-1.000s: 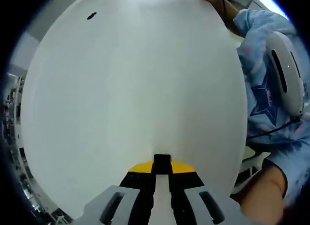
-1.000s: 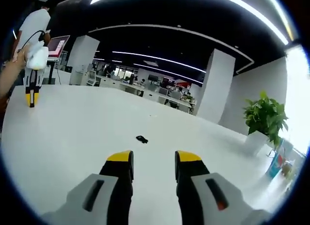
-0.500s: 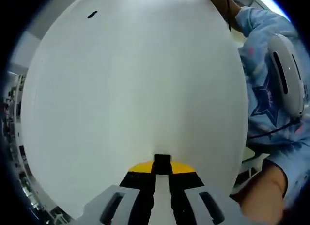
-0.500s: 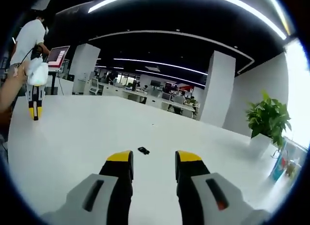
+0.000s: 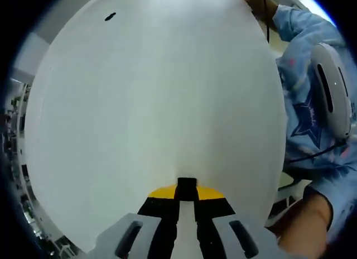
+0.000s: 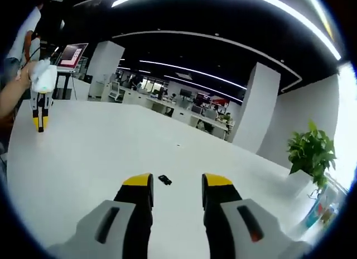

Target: Snap the two parts of the plastic buckle together until the buckle closes and remains connected.

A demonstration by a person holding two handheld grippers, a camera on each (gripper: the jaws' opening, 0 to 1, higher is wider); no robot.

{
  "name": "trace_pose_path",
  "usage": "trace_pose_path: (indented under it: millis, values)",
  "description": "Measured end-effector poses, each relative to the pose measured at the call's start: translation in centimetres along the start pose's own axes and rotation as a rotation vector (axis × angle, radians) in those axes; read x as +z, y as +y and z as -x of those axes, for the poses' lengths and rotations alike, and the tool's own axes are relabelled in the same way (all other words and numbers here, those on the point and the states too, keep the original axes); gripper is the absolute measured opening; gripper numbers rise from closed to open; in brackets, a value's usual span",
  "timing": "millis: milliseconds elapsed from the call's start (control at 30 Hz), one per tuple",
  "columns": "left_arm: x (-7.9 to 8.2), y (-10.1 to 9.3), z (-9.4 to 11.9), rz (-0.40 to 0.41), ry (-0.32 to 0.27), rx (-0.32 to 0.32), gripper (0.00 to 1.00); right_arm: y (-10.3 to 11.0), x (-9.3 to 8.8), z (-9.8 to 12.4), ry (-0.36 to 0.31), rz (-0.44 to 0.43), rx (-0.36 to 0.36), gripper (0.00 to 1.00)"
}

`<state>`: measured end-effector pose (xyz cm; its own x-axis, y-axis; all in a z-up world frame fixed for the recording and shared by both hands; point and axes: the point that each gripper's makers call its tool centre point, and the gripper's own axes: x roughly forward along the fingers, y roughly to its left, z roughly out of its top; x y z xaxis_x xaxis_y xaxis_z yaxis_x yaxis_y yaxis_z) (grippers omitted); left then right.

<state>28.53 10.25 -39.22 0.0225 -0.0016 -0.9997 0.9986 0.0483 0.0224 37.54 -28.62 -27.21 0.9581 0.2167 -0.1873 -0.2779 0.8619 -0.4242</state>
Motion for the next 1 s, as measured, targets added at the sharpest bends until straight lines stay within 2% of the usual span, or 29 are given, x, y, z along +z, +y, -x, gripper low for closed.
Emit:
trace_pose_path:
  millis: [133, 200, 233, 367, 633, 800, 867, 1000]
  values:
    - [0.0, 0.0, 0.0, 0.013, -0.024, -0.008, 0.09, 0.1, 0.3, -0.4, 0.015, 0.028, 0.021, 0.35]
    - [0.0, 0.0, 0.0, 0.024, -0.028, -0.008, 0.09, 0.0, 0.3, -0.5, 0.034, 0.069, 0.016, 0.35]
    - [0.1, 0.0, 0.0, 0.029, -0.027, -0.006, 0.09, 0.0, 0.4, -0.5, 0.044, 0.099, 0.012, 0.35]
    - [0.0, 0.0, 0.0, 0.031, -0.023, 0.002, 0.09, 0.3, 1.0, -0.8, 0.032, 0.105, 0.030, 0.36]
    - [0.1, 0.0, 0.0, 0.031, -0.012, 0.006, 0.09, 0.8, 1.4, -1.8, 0.068, 0.187, 0.071, 0.36]
    - [0.0, 0.2, 0.1, 0.044, -0.025, -0.009, 0.09, 0.7, 1.7, -2.5, 0.090, 0.200, 0.126, 0.36]
    - [0.0, 0.2, 0.1, 0.045, -0.021, -0.012, 0.09, 0.5, 1.6, -2.8, 0.119, 0.234, 0.142, 0.36]
    - [0.0, 0.3, 0.1, 0.054, -0.008, -0.019, 0.09, 0.5, 1.8, -3.6, 0.141, 0.229, 0.203, 0.35]
